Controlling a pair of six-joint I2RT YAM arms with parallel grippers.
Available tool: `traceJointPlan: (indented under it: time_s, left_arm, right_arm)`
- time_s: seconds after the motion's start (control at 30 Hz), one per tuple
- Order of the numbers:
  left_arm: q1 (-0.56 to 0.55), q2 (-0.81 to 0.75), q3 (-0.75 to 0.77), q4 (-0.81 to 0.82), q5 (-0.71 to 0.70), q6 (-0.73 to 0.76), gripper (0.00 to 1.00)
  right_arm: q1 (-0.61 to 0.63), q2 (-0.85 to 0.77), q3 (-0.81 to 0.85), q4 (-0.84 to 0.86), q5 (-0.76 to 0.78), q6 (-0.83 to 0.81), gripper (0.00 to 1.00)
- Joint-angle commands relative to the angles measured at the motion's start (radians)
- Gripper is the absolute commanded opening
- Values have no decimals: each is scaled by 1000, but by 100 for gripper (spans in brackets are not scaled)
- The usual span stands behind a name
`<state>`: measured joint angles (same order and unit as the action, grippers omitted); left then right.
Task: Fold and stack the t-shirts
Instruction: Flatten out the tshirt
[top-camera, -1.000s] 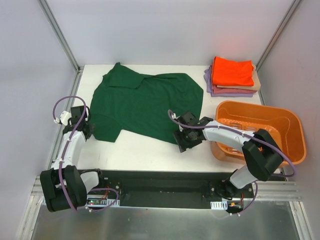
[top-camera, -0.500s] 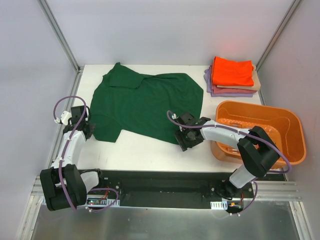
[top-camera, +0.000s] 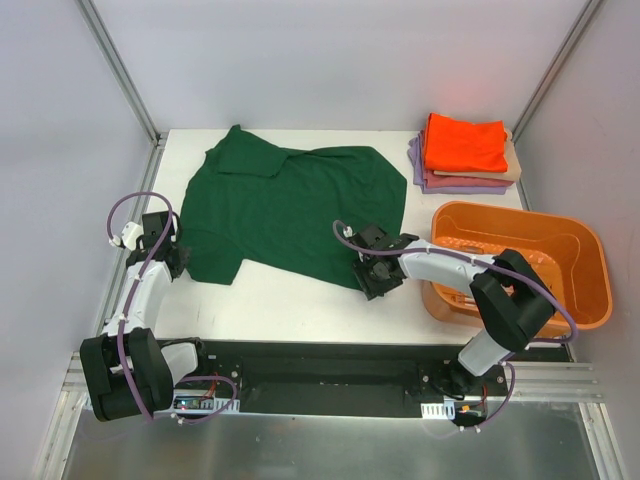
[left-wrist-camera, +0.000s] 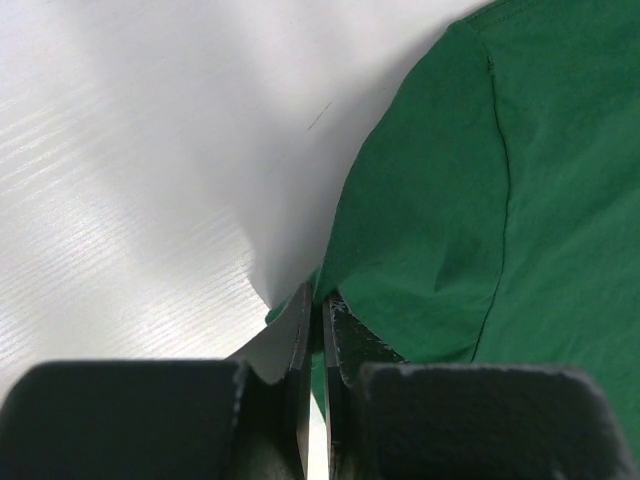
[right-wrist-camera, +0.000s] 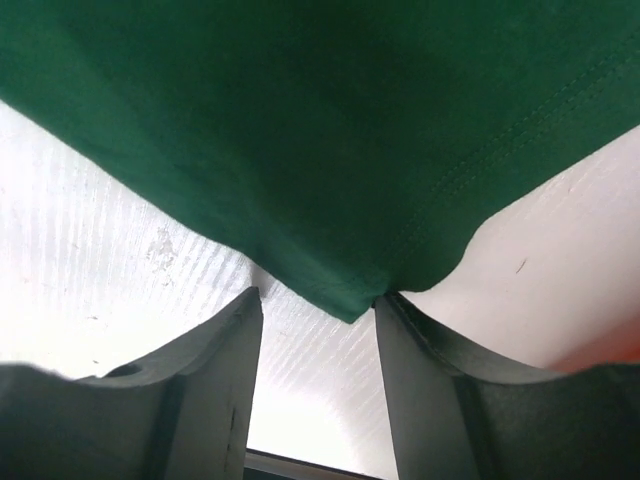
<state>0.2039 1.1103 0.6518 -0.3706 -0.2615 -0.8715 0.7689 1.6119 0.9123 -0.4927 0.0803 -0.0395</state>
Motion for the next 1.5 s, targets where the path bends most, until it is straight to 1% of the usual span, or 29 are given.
traceJointPlan:
  time_s: [0.0,0.17,0.3,0.37,0.43,0.5,0.53,0.73,0.83,0.93,1.1,1.17,1.3,1.4,1.47]
  left_arm:
    - [3,-15,-6,16,-2,8,0]
    - [3,-20,-7,16,-2,9,0]
    - [3,-20,-8,16,-1,11,0]
    - [2,-21,-9,18,-2,11,0]
    - [2,-17,-4,15,1,19,0]
    - [3,-21,-1,18,14,23,0]
    - [3,-23,0,16,19,26,0]
    - [2,-64,54,18,79,60,0]
    - [3,-78,101,19,108,58,0]
    - [3,-72,182,19,131,55,0]
    - [2,-64,389,39,228,35,0]
    - [3,-61,480,39,231,49,0]
    - [3,-52,661,39,211,97,0]
    - [2,-41,794,36,173,137,0]
    - [3,-37,879,38,173,163,0]
  right_arm:
    - [-6,51,-1,40,47,36,47]
    - [-16,69,-6,46,76,70,45]
    - [-26,66,-10,55,73,81,31]
    - [-34,60,-15,63,76,85,20]
    - [-37,49,-16,74,85,89,13]
    - [-39,25,-13,86,81,90,2]
    - [-40,7,-10,91,81,95,1]
    - [-54,-144,36,97,90,86,1]
    - [-89,-197,91,92,93,79,1]
    - [-147,-230,158,94,95,66,1]
    - [-215,-271,313,98,110,29,1]
    - [-230,-291,394,79,110,-16,1]
    - [-260,-302,610,37,133,-115,1]
    - [-260,-293,750,8,156,-178,1]
    - [-260,-297,821,-4,161,-206,1]
